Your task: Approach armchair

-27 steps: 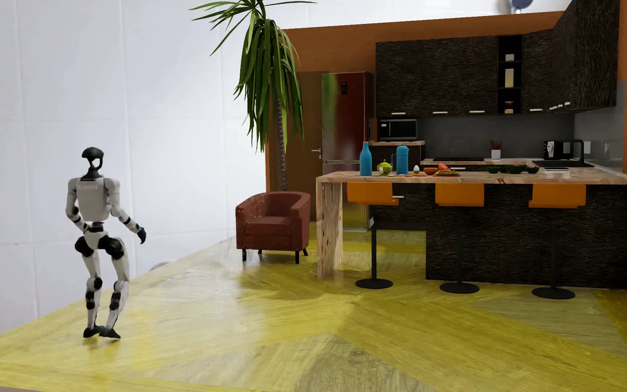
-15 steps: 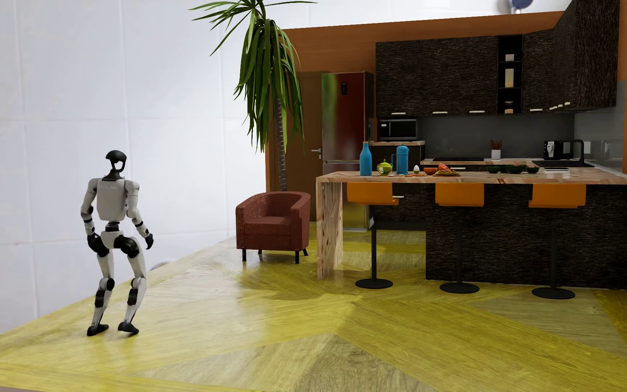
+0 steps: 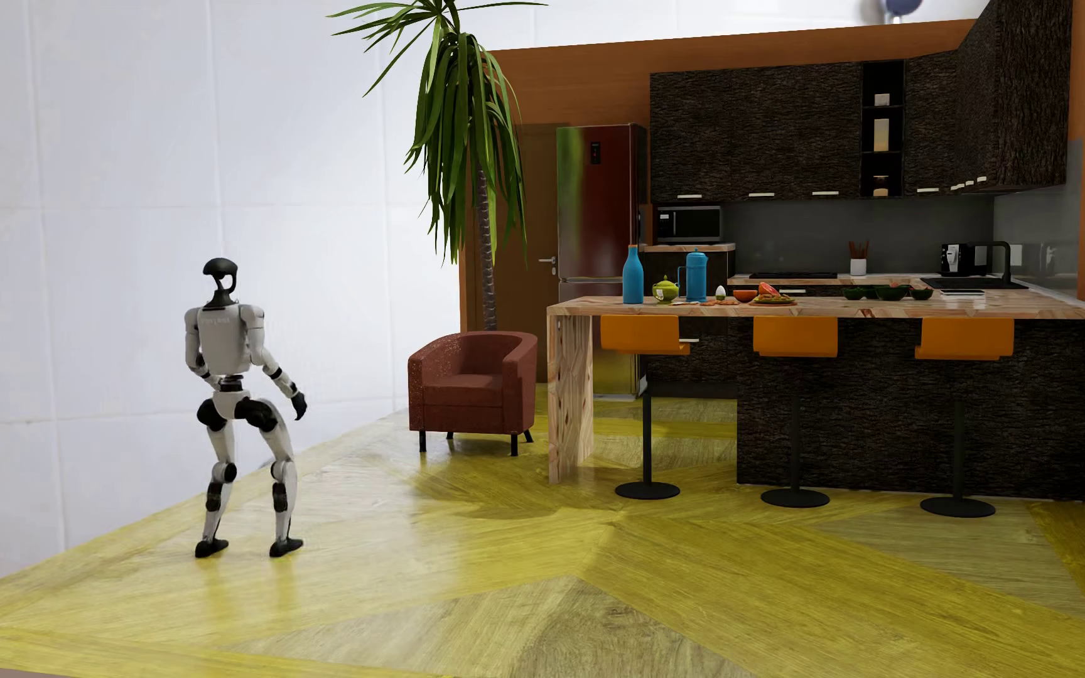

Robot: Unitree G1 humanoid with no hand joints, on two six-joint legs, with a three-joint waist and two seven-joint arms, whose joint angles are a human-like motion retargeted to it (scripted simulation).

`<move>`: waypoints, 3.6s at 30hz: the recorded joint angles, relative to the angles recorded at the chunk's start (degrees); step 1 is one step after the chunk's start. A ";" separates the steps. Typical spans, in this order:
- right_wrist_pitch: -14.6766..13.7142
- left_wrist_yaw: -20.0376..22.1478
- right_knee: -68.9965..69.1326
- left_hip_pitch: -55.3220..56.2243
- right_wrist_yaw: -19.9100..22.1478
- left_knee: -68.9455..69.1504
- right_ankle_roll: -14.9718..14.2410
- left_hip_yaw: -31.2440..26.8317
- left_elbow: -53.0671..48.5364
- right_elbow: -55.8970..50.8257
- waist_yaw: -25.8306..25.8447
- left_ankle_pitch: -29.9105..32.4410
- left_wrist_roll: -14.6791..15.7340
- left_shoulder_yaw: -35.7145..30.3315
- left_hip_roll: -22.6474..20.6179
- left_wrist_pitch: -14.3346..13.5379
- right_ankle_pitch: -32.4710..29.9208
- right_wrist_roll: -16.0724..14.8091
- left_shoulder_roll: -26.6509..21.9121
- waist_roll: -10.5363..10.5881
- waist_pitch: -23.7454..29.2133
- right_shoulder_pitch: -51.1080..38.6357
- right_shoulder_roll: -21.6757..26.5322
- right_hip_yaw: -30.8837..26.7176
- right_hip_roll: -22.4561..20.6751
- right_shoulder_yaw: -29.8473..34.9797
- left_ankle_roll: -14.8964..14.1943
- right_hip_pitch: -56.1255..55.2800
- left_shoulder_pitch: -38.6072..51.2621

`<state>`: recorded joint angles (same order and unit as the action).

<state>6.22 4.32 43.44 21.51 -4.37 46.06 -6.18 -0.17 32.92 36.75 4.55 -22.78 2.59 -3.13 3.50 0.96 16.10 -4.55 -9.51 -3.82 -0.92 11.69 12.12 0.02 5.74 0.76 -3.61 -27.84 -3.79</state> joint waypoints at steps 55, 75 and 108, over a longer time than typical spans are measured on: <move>-0.17 4.48 6.48 1.15 3.10 -2.19 5.87 0.32 3.65 -2.07 -0.66 0.74 1.29 4.42 2.29 -3.00 12.03 0.61 1.07 1.70 3.61 -3.21 -1.89 -0.63 -3.60 4.38 -1.37 13.82 -3.34; 4.57 4.41 5.48 7.34 0.54 1.87 2.48 0.71 2.78 1.37 -2.36 1.73 -0.03 0.36 -0.14 -6.58 4.64 2.47 1.10 0.89 1.53 -1.51 0.82 -1.72 -1.22 0.16 1.33 -0.21 -4.81; -2.86 -1.38 1.37 4.05 4.92 -1.29 4.05 -2.61 1.78 -0.86 -1.55 1.84 0.27 2.26 0.17 1.69 9.24 4.66 -0.52 4.76 5.60 0.12 -3.35 -0.49 -3.96 2.86 -0.80 6.62 -2.85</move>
<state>3.35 2.94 44.80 25.56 0.55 44.78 -2.13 -2.77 34.69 35.89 3.00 -20.93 2.87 -0.87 3.67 2.66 25.34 0.11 -10.04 0.93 4.68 11.81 8.77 -0.47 1.78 3.62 -4.41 -21.22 -6.64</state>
